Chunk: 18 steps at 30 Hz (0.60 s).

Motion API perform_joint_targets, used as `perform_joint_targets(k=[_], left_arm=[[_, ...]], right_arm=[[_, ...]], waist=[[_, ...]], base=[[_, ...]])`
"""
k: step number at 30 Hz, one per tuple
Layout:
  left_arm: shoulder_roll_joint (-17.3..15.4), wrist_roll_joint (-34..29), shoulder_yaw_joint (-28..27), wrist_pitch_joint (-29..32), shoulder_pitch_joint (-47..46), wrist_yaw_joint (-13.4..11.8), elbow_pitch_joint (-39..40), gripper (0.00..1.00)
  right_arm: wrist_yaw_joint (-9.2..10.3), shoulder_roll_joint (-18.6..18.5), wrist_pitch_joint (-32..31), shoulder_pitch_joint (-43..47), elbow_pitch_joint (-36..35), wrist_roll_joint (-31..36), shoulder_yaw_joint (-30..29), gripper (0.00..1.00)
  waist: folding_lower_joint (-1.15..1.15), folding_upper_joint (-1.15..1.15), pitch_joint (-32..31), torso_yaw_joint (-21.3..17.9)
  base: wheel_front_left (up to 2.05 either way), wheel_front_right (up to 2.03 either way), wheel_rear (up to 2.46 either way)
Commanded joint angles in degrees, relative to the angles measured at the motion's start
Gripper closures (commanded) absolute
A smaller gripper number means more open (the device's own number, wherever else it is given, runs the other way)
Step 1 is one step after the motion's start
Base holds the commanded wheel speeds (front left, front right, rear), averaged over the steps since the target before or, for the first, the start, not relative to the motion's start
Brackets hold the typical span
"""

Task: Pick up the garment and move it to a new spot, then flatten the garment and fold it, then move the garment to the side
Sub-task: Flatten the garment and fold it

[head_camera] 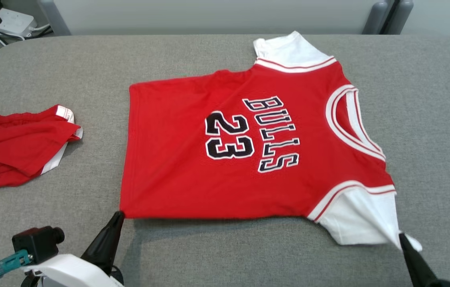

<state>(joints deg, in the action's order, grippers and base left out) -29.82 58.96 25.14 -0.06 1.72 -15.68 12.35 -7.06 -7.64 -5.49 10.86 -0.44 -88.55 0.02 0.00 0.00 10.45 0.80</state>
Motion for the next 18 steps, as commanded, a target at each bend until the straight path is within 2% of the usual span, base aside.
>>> perform_joint_targets(k=[1, 4, 5, 9, 10, 11, 12, 13, 18], left_arm=[[-1.74, -0.18, -2.58, -0.44, -1.41, -0.55, 1.54, 1.00], [-2.21, -0.07, -2.83, -0.31, 0.20, -1.59, 1.66, 1.00], [-2.63, 0.77, -2.64, 1.12, 1.19, -2.27, -0.99, 1.00], [-1.44, 1.62, -2.39, 0.99, 1.16, -1.86, -3.77, 1.00], [-1.44, 1.41, -2.10, 1.06, 1.10, -1.80, -4.62, 1.00], [-1.09, 1.23, -2.33, 0.38, 0.92, -1.97, -5.37, 1.00], [-0.49, 1.44, -2.65, -0.17, 0.81, -2.15, -6.04, 0.22], [-0.33, 1.47, -2.38, -0.02, 0.74, -2.04, -6.58, 0.00], [-0.30, -1.44, -3.21, -3.27, 0.42, -4.58, -7.34, 0.00]], right_arm=[[-0.43, -1.03, 0.47, -0.41, -2.01, 0.24, 0.70, 1.00], [-0.43, -0.35, 0.62, 1.82, -1.47, 1.51, 1.46, 1.00], [-0.43, 0.07, 0.13, 2.50, 2.02, 4.82, 2.46, 1.00], [-0.43, 0.59, -0.15, 2.16, 3.87, 6.99, 2.68, 1.00], [-0.43, 0.88, -0.30, 2.01, 4.43, 7.23, 2.68, 0.90], [-0.43, 1.17, -0.57, 1.79, 4.85, 7.24, 2.65, 0.53], [-0.43, 1.32, -0.69, 1.60, 5.22, 7.59, 2.58, 0.00], [-0.43, 1.51, -0.76, 1.44, 5.58, 7.81, 2.39, 0.00], [-0.43, 0.82, 1.21, 1.28, 5.45, 12.32, -0.92, 0.00]], waist=[[0.00, 0.00, -0.29, -0.13], [0.00, 0.00, -1.16, -0.39], [0.00, 0.00, -2.57, -0.85], [0.00, 0.00, -2.86, -1.06], [0.00, 0.00, -2.92, -1.12], [0.00, 0.00, -3.00, -1.16], [0.00, 0.00, -3.10, -1.17], [0.00, 0.00, -3.20, -1.21], [0.00, 0.00, -4.50, -0.91]], base=[[0.00, 0.00, 0.00], [0.00, 0.00, 0.00], [0.00, 0.00, 0.00], [0.00, 0.00, 0.00], [0.00, 0.00, 0.00], [0.00, 0.00, 0.00], [0.00, 0.00, 0.00], [0.00, 0.00, 0.00], [0.00, 0.00, 0.00]])
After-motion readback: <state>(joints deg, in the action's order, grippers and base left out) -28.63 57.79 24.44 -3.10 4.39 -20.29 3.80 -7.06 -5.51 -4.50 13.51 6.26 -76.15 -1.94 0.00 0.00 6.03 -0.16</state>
